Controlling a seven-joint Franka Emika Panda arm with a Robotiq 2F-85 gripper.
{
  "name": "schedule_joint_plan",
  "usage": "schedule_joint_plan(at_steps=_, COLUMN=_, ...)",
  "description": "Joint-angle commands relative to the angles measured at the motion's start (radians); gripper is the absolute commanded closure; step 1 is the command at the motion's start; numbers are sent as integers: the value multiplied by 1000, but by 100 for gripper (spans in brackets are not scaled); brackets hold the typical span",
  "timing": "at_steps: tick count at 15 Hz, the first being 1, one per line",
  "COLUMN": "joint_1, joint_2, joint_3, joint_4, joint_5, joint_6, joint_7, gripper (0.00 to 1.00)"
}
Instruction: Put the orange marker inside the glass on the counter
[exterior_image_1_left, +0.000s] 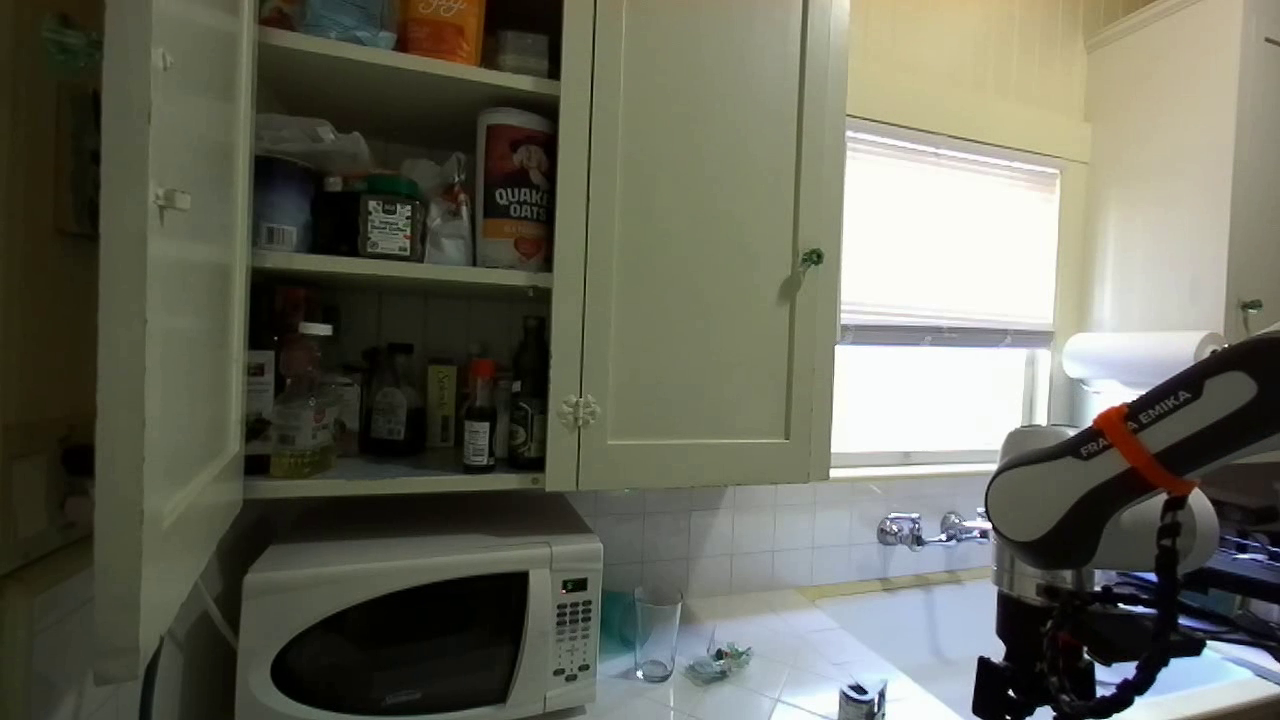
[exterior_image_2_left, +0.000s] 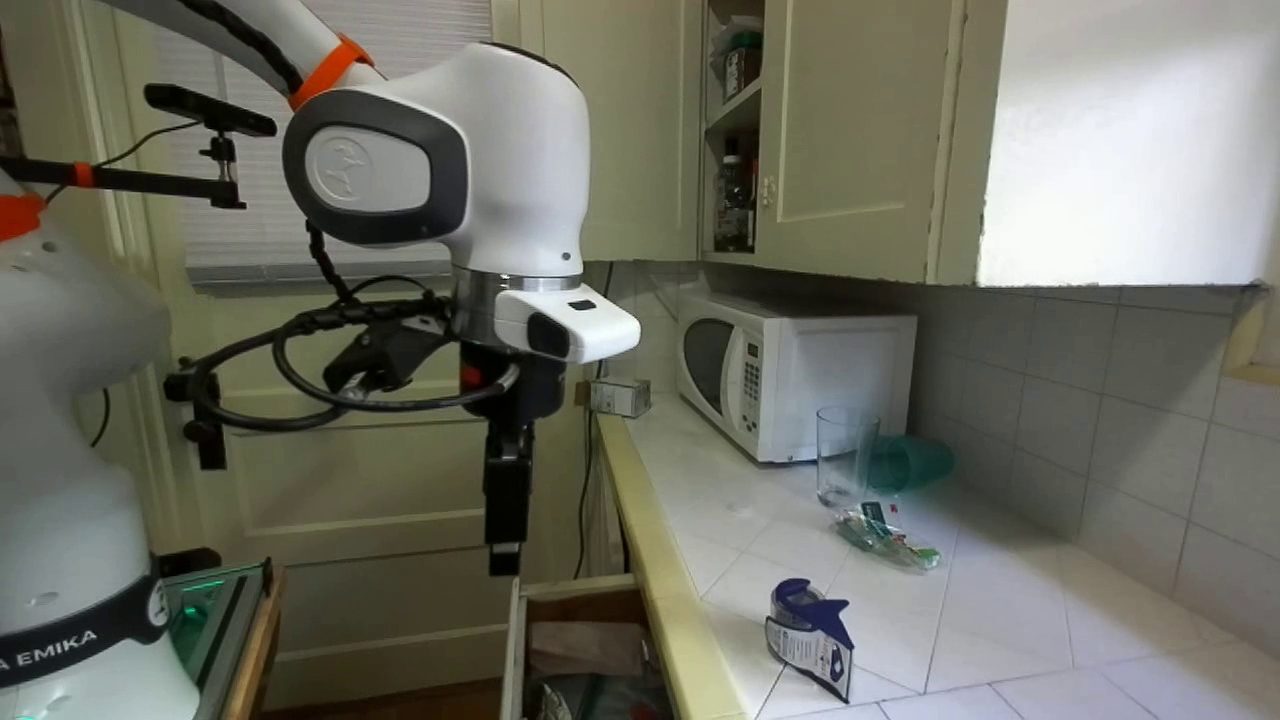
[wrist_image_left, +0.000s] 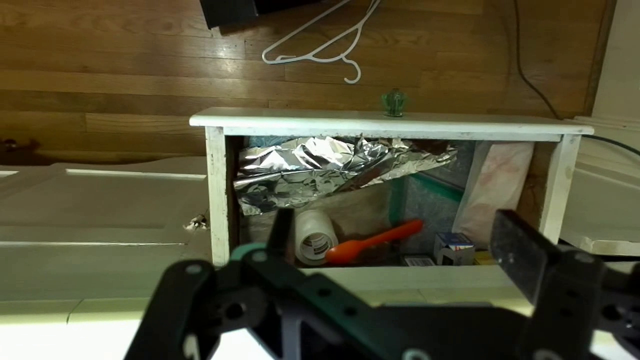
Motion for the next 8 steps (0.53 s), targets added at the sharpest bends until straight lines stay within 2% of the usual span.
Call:
schedule_joint_plan(at_steps=1, joint_1=-6, joint_2=0, joint_3=7, joint_4=2, joint_5=3, joint_6=-3, joint_7=-3, gripper=0)
schedule_joint_plan(at_steps=4, joint_1=-17, joint_2=13, joint_3=21, joint_4=9, joint_5=-34, joint_6=43, joint_7=9, gripper=0)
schedule_joint_plan(at_steps=8, joint_1=-45, joint_2=94, joint_3=32, joint_4=19, joint_5=-131, joint_6=141, joint_7=12, gripper=0)
